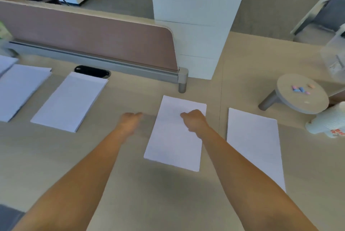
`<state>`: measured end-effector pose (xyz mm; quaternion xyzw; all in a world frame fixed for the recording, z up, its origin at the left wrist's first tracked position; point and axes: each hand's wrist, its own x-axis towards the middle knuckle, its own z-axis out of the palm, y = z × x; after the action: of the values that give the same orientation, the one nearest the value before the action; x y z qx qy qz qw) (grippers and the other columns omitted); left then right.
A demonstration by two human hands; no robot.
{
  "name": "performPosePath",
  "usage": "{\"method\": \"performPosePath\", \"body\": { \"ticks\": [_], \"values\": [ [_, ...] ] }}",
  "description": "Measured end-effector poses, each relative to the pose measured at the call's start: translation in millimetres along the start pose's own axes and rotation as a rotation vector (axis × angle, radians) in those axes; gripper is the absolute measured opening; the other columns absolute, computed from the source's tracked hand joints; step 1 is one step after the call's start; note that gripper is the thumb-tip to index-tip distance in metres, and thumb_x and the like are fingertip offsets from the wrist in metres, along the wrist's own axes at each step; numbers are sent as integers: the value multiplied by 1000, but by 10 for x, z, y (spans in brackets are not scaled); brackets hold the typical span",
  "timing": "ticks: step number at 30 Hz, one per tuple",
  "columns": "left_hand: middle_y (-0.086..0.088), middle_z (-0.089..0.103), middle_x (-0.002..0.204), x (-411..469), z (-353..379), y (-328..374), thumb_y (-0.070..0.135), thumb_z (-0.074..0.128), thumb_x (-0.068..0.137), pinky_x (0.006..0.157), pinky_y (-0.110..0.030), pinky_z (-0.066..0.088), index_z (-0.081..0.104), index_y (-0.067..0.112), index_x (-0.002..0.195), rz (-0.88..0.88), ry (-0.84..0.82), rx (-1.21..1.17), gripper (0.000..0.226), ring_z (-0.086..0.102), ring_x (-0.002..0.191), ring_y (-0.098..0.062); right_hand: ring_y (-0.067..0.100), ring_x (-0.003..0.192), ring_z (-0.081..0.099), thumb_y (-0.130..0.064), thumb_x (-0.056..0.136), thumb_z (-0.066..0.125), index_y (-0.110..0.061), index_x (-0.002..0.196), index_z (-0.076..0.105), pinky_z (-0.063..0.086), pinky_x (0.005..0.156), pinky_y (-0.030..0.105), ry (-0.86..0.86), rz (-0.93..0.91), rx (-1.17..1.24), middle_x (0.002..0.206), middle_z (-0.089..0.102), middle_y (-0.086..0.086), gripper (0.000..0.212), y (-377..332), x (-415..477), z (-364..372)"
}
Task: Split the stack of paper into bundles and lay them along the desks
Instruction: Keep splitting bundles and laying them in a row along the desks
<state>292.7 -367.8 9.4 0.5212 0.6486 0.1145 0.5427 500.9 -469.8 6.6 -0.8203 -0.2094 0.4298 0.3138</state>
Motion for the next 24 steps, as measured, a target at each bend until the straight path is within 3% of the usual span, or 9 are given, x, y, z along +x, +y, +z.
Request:
{"method": "performPosePath", "body": {
  "ticks": [2,6,12,17,24],
  "values": [
    [-9,60,98,-117,-295,-25,38,59,90,83,-40,50,58,14,97,-1,-28,-69,25,59,88,-27,26,65,56,-26,84,59,-11,72,49,45,60,30,-61,-31,61,75,55,10,22,-271,-268,188],
    [-9,64,103,-333,-1010,70,37,57,92,90,-42,51,58,13,107,60,-87,-122,27,61,88,-26,20,53,47,-16,81,57,-10,83,49,42,58,25,-220,-26,236,75,53,12,10,-824,-856,616],
    [-11,67,104,-538,-2306,113,40,56,93,75,-34,50,57,14,116,203,-173,-178,35,60,82,-25,19,58,58,-26,84,59,-12,89,55,51,68,30,-132,-153,232,79,62,9,15,-1651,-1609,1504],
    [-3,68,108,-457,-3220,-105,47,57,91,81,-35,53,57,19,120,215,-163,-231,41,67,94,-23,21,67,61,-27,88,58,-11,92,57,52,71,31,-139,-172,184,84,63,9,16,-2057,-1986,2090],
    [-4,68,108,-187,-3944,-310,40,59,90,91,-40,53,61,17,116,163,-96,-297,35,67,97,-25,22,70,63,-31,89,59,-12,92,56,53,72,32,-240,-145,153,85,64,8,20,-2513,-1778,2787]
  ]
}}
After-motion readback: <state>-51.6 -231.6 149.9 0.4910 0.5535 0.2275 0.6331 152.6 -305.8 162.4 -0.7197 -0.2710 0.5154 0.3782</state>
